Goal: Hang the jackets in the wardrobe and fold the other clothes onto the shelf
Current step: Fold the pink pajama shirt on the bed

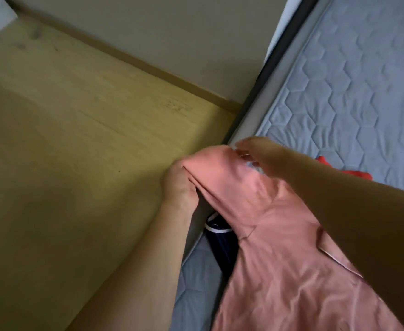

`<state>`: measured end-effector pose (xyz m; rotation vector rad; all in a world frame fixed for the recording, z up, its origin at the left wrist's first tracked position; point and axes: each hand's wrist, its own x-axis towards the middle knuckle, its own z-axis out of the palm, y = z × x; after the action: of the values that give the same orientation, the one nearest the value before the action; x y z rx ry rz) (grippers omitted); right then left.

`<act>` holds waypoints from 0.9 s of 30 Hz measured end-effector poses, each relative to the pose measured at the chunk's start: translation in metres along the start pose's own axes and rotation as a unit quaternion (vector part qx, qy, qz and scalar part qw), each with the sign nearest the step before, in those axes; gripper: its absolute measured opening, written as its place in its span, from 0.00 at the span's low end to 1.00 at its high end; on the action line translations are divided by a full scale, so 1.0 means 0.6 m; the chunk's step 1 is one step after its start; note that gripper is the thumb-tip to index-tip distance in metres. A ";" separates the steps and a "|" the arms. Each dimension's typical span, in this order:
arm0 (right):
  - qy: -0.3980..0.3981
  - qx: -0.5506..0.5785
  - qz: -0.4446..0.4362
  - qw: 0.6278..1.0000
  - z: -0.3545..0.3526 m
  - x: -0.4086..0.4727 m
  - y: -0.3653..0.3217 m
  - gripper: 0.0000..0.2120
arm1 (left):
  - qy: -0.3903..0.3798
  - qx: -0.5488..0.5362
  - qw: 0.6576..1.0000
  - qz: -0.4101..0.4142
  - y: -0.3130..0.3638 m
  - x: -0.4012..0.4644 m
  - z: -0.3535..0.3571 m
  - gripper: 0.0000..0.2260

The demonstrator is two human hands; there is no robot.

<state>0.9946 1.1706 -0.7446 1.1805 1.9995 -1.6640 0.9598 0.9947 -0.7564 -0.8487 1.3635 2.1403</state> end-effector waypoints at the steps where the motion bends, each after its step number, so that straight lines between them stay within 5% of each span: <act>1: 0.009 0.053 0.027 0.998 -0.037 -0.016 0.003 0.05 | -0.001 0.066 0.993 0.096 -0.006 -0.023 0.020 0.09; 4: 0.032 0.206 0.091 0.974 -0.162 -0.072 0.039 0.10 | -0.068 0.278 0.878 0.383 -0.060 -0.114 0.065 0.07; 6: 0.025 0.303 0.113 0.946 -0.245 -0.116 0.087 0.15 | -0.175 0.376 0.778 0.471 -0.124 -0.181 0.076 0.05; 7: 0.016 0.340 0.118 0.933 -0.284 -0.139 0.116 0.18 | -0.233 0.436 0.715 0.495 -0.162 -0.210 0.077 0.05; 10: 0.006 0.419 0.120 0.900 -0.366 -0.199 0.208 0.29 | -0.349 0.608 0.454 0.550 -0.267 -0.262 0.055 0.03; 12: 0.043 0.430 0.132 0.892 -0.394 -0.230 0.269 0.32 | -0.432 0.661 0.327 0.519 -0.310 -0.277 0.031 0.09; 14: 0.029 0.476 0.171 0.862 -0.406 -0.257 0.336 0.43 | -0.433 0.681 0.296 0.511 -0.332 -0.276 0.021 0.17; 16: 0.018 0.503 0.198 0.841 -0.411 -0.277 0.394 0.48 | -0.355 0.701 0.346 0.512 -0.332 -0.261 0.034 0.21; 18: 0.022 0.478 0.215 0.852 -0.415 -0.292 0.434 0.47 | -0.289 0.716 0.381 0.509 -0.324 -0.230 0.070 0.22; 21: 0.028 0.378 0.220 0.899 -0.419 -0.301 0.455 0.38 | -0.278 0.760 0.383 0.445 -0.308 -0.173 0.133 0.19; 25: 0.043 0.284 0.121 0.950 -0.419 -0.299 0.429 0.09 | -0.288 0.860 0.244 0.344 -0.310 -0.127 0.174 0.17; 27: 0.047 0.302 0.073 0.949 -0.418 -0.296 0.412 0.12 | -0.291 0.885 0.170 0.321 -0.299 -0.121 0.179 0.19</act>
<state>1.3551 1.3285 -0.7209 1.5788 1.4266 -2.2549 1.1030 1.1613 -0.7836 1.4959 2.2416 -0.3972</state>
